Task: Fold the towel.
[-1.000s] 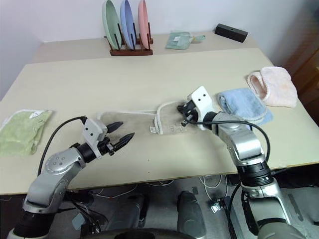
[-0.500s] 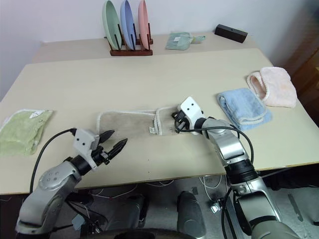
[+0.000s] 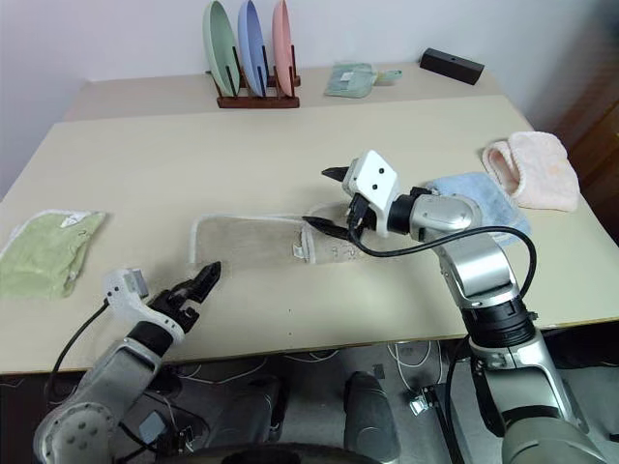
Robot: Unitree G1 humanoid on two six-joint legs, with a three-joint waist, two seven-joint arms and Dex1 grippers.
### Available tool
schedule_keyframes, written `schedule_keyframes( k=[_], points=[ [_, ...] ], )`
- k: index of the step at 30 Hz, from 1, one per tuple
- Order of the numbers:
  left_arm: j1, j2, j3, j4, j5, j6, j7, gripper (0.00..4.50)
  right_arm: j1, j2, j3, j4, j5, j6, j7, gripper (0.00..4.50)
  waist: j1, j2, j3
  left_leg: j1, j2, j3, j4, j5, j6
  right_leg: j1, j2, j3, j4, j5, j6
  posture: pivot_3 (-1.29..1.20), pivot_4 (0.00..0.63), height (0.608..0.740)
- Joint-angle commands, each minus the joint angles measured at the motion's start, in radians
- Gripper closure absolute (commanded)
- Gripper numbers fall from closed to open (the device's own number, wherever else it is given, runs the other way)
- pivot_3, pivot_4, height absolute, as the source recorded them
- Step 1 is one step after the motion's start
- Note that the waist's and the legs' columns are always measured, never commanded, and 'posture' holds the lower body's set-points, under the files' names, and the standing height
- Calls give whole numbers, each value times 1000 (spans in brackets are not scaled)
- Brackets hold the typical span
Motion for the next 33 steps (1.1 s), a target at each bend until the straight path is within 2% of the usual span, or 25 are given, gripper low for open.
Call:
schedule_keyframes(
  k=[1,4,8,9,11,18,22,28,31,33],
  points=[
    [-68,-10,12,48,-128,-5,146,0,4,8,1,-46,7,-31,7,41,1,0,0,0,0,0,0,0,0,0,0,0,0,0,0,0,150,736],
    [-144,-34,12,106,-212,-42,248,0,4,10,3,-47,3,-37,7,41,8,0,0,0,-1,0,0,0,0,0,0,0,0,0,0,0,150,736],
    [-222,-49,22,166,-249,-107,334,0,7,11,0,-54,0,-40,-2,41,19,0,0,0,-1,1,1,0,0,0,0,0,0,0,0,0,150,736],
    [-236,-42,22,178,-253,-116,339,235,11,9,-1,-60,0,-40,-3,9,19,0,0,0,-1,1,2,0,0,0,0,0,0,0,0,0,150,736],
    [-258,-31,17,196,-259,-130,338,891,20,6,-2,-75,0,-36,-8,0,19,0,0,-1,-1,1,2,0,0,0,0,1,0,0,0,0,150,736],
    [-271,-9,1,208,-300,-165,339,4475,46,-2,-9,-112,2,-16,-26,0,19,0,0,-1,-1,1,2,0,0,0,0,1,0,0,-1,0,150,736],
    [-286,62,24,181,-270,-197,268,4475,65,-11,-14,-126,13,3,-23,0,19,0,0,-1,-1,1,2,0,0,0,0,1,0,0,-1,0,150,736],
    [-345,392,166,202,-184,-234,57,4475,113,-55,-16,-144,67,54,41,0,15,-1,0,-1,0,1,1,0,0,0,2,1,0,-2,-4,0,150,736],
    [-350,506,158,209,-155,-206,-59,4475,119,-57,-13,-140,77,59,47,0,15,0,0,-1,0,2,0,0,0,0,1,1,-1,-2,-4,0,150,736],
    [-359,584,93,185,-107,-167,-165,4475,118,-52,-8,-129,74,53,44,0,19,-2,1,-1,0,2,1,0,0,0,1,1,-1,-2,-3,0,150,736]
  ],
)
